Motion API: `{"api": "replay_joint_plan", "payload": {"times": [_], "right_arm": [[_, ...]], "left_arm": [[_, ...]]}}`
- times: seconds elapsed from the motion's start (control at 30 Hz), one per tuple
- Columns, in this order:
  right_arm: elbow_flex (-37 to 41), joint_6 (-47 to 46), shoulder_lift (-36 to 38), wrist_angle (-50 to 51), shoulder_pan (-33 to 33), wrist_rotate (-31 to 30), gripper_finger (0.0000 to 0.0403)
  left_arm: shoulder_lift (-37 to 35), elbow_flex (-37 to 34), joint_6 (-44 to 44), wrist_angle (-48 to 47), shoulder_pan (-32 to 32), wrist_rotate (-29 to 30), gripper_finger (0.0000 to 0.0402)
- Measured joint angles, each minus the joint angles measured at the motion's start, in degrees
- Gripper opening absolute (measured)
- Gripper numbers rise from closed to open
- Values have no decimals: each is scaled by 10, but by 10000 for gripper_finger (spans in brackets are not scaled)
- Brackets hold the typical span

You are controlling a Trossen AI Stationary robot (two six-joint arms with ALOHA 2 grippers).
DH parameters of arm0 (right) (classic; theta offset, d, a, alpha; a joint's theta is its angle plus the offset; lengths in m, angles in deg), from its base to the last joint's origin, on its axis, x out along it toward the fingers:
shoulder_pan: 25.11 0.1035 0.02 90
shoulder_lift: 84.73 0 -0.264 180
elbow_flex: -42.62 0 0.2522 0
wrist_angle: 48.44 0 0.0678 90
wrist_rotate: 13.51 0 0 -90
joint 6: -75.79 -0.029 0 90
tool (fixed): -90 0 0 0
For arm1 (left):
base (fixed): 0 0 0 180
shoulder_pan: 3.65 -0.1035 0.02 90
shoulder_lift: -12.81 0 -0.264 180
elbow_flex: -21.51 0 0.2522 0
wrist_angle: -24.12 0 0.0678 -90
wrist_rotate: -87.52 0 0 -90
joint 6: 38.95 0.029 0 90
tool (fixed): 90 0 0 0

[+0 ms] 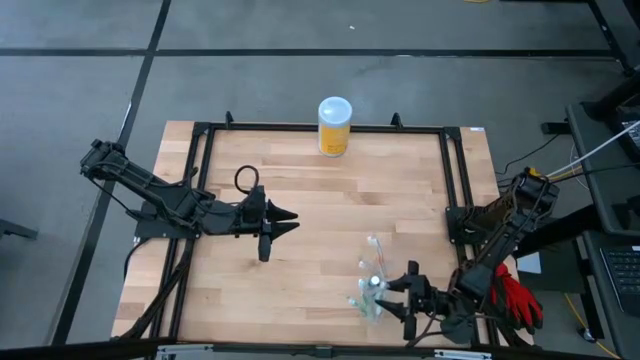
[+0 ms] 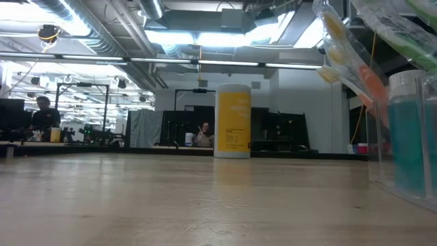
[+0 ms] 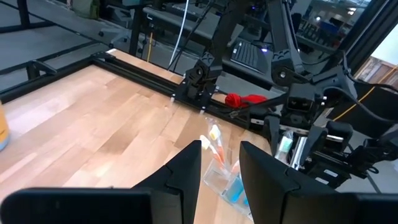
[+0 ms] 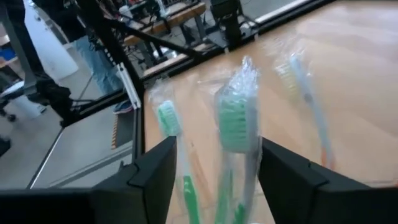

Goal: Pick & Place toothbrushing station
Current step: Put the green toothbrush into the transparent organizer, then return to Home Position

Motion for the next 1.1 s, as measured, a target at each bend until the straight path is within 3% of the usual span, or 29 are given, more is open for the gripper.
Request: {"api": "replay_joint_plan", "payload": {"times": [0.2,0.47,0.57,0.77,0.97,1.1], "right_arm": [[0,0,0,-3,-16,70,220],[0,10,2,-16,-20,52,220],[-7,29,2,-38,-24,86,220],[-7,28,4,-34,-22,94,220],[-7,53,7,-30,-23,61,220],[-7,80,21,-30,-25,-15,219]], "left_arm": [[0,0,0,-12,0,0,106],[0,0,0,-16,0,0,106],[0,0,0,-16,0,0,106],[0,0,0,-26,-1,3,106],[0,0,0,-31,-1,5,106],[0,0,0,-37,-3,9,106]]}}
